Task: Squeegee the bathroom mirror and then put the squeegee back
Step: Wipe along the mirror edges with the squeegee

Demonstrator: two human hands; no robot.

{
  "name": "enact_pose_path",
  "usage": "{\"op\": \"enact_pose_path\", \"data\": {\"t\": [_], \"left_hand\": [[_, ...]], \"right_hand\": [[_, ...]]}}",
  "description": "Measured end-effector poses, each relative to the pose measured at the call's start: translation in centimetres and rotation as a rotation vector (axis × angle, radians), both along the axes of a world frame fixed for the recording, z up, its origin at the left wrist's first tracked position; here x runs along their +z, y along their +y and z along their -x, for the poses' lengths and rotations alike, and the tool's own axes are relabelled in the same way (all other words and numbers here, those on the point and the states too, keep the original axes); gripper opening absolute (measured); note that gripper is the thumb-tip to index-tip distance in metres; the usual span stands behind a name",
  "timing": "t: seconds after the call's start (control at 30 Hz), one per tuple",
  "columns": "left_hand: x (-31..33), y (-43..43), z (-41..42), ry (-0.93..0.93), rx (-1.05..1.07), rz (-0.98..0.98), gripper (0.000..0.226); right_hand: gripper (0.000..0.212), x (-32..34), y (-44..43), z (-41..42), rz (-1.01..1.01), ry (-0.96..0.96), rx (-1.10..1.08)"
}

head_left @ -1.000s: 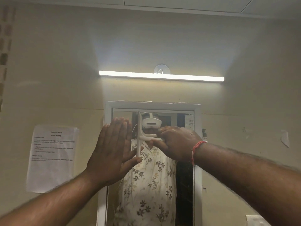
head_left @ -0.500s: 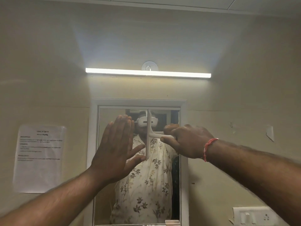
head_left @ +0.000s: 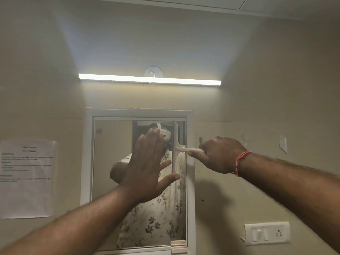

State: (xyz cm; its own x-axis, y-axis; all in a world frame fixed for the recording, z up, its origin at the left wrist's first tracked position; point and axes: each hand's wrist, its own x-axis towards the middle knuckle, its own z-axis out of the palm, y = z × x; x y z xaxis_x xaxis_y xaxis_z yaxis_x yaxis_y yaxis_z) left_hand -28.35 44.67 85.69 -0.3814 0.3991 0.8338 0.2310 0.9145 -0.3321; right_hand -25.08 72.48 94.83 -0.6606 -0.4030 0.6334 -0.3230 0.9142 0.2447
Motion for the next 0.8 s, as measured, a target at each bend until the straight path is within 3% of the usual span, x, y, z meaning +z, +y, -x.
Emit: {"op": "enact_pose_path", "data": {"t": [0.8], "left_hand": [[-1.8,-0.2,-0.8,-0.008,-0.025,-0.022,0.116]], "right_hand": [[0.065,-0.6,3.6,0.7,0.074,0.021,-0.034]]}}
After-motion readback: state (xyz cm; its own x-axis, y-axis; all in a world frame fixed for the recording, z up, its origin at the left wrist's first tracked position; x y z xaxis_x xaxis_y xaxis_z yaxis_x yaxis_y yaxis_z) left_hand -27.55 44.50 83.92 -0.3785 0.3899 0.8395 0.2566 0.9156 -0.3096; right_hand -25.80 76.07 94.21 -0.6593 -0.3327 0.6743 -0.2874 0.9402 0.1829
